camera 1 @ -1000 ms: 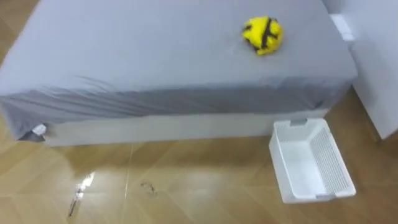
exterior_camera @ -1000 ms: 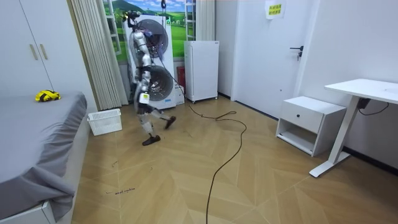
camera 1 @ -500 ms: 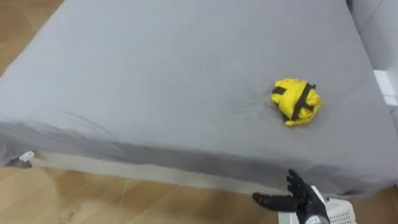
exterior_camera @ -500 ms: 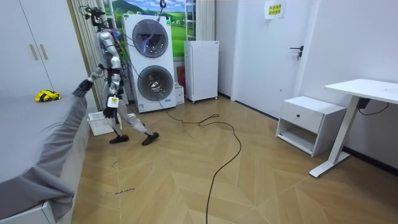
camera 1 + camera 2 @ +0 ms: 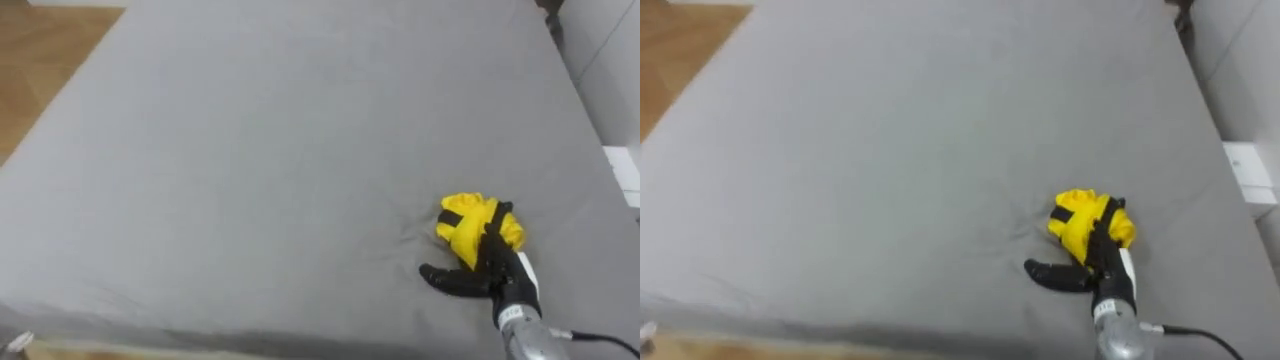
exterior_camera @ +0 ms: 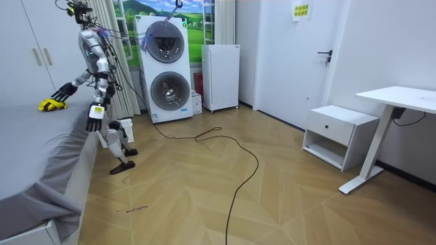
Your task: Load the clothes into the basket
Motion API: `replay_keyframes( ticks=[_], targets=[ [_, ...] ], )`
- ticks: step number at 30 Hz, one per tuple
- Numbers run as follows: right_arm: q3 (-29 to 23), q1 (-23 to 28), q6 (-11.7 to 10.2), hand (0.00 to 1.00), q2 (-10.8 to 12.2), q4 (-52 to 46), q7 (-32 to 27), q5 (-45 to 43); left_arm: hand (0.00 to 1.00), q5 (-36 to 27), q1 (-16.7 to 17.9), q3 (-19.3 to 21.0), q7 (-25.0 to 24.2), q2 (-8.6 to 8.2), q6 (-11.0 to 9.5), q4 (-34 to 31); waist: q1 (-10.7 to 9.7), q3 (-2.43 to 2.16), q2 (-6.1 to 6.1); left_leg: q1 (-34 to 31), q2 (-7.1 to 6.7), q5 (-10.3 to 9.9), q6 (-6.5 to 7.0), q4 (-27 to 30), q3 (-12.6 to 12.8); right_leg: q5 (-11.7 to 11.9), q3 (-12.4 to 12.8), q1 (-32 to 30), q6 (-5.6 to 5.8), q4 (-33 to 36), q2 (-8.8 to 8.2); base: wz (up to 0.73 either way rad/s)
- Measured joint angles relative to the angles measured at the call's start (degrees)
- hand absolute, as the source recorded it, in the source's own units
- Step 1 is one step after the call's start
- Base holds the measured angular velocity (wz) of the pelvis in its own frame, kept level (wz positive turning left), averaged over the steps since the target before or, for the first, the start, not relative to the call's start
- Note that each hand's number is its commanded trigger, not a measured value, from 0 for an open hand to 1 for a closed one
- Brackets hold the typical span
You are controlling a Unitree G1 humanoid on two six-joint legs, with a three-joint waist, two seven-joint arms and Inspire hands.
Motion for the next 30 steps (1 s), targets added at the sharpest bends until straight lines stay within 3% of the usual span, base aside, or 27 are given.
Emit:
replay_keyframes(
  ticks=[3, 5, 9, 14, 17, 24, 30],
  targets=[
    [-0.4, -0.1, 0.2, 0.0, 0.0, -4.6, -2.8, -1.3, 0.0, 0.0, 0.0, 0.2, -0.5, 0.15, 0.2, 0.4, -0.7, 0.19, -0.73, 1.1, -1.59, 0.2, 0.09, -2.9, -2.9, 0.3, -0.3, 0.5, 0.54, -1.2, -0.41, -0.27],
    [-1.5, -0.4, 0.1, 0.0, 0.0, -6.7, -4.8, -2.9, 0.0, 0.0, -0.2, 0.2, -0.5, 0.16, 1.0, 0.5, -1.7, 0.07, -1.09, 1.3, -1.9, 0.4, 0.24, -3.8, -3.0, 0.5, 0.0, 0.5, 0.78, -1.8, -0.54, 0.03],
    [-3.0, -1.0, 0.0, 0.0, -0.1, -7.3, -7.9, -5.6, 0.0, 0.0, -1.0, 0.2, -0.3, 0.18, 2.1, 0.8, -1.8, 0.25, -1.56, 1.3, -2.08, 0.3, 0.25, -4.3, -3.0, 0.7, 0.3, 0.6, 1.17, -3.0, -0.55, -0.01],
    [-3.0, -2.1, 0.4, 0.0, -0.2, -6.5, -10.3, -9.1, 0.0, -0.7, -2.4, 0.1, -0.1, 0.02, 3.5, 1.5, -2.5, 1.3, -0.98, 0.2, -2.06, 0.3, 0.25, -3.9, -2.9, 0.7, -0.1, -0.3, 1.18, -2.9, -0.59, 0.0],
    [-3.0, -4.8, 0.8, 0.0, -0.8, -2.7, -11.5, -9.4, 0.0, -0.3, -3.7, 0.0, -0.1, 0.02, 4.4, 1.6, -2.8, 1.28, -0.9, -1.7, -2.04, 0.5, 0.4, -3.2, -2.9, 0.8, 0.0, -1.9, 1.15, -2.7, -0.63, 0.0],
    [-3.0, -9.0, 4.2, 0.0, -2.4, -1.9, -14.4, -11.3, 0.0, 0.2, -5.2, 0.1, 0.1, 0.21, 6.7, 1.8, -2.6, 1.15, -0.98, -4.3, -2.39, 1.2, 0.68, -3.3, -3.3, 0.8, -0.4, -4.9, 1.17, -1.5, -1.06, 0.02],
    [-1.3, -15.6, 5.5, 0.0, -3.4, 7.8, -15.6, -10.9, 0.0, 0.3, -8.4, -1.3, -0.7, 0.65, 8.6, 4.0, -0.5, 1.11, -1.57, -5.5, -2.51, 1.3, 0.77, -3.1, -3.8, 0.8, -1.6, -5.9, 1.17, -1.0, -1.27, 0.04]
  ],
)
